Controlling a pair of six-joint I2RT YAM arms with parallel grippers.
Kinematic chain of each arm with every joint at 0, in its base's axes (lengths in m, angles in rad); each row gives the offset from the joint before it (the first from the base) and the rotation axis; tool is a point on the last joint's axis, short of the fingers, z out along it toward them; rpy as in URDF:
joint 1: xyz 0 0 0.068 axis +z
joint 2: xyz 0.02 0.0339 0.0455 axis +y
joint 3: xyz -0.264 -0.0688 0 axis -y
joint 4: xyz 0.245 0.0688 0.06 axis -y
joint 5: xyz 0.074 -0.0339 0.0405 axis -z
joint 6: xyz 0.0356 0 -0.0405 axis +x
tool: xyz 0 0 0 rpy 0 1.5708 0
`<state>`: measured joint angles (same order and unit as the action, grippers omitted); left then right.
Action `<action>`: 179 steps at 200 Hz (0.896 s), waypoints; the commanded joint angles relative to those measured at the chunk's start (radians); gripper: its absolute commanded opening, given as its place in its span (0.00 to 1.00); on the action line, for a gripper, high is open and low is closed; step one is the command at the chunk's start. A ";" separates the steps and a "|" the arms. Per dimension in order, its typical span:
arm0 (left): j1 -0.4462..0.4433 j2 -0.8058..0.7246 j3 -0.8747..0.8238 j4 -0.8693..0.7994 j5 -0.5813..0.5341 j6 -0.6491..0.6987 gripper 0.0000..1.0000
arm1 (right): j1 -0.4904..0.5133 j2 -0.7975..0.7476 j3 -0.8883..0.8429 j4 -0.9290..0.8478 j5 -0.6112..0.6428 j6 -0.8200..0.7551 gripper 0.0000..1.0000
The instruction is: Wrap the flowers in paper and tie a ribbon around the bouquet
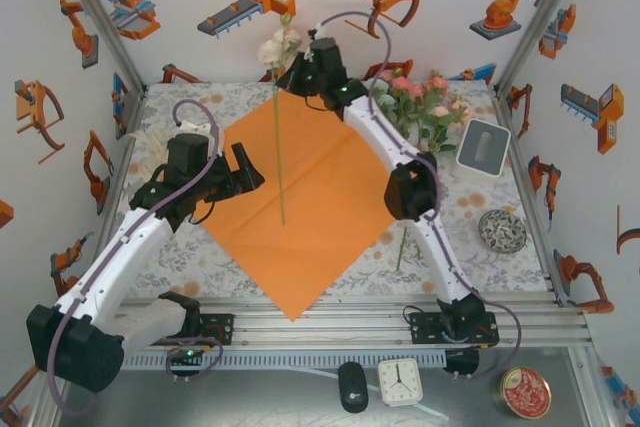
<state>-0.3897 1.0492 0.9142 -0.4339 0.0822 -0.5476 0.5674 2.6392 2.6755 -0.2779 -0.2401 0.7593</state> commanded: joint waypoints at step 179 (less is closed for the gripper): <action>0.019 -0.044 -0.066 0.013 0.072 -0.023 0.86 | -0.059 -0.166 -0.213 0.007 0.008 -0.042 0.49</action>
<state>-0.3771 1.0058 0.8520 -0.4553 0.1040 -0.5663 0.5491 2.7487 2.5656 -0.2459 -0.2428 0.8009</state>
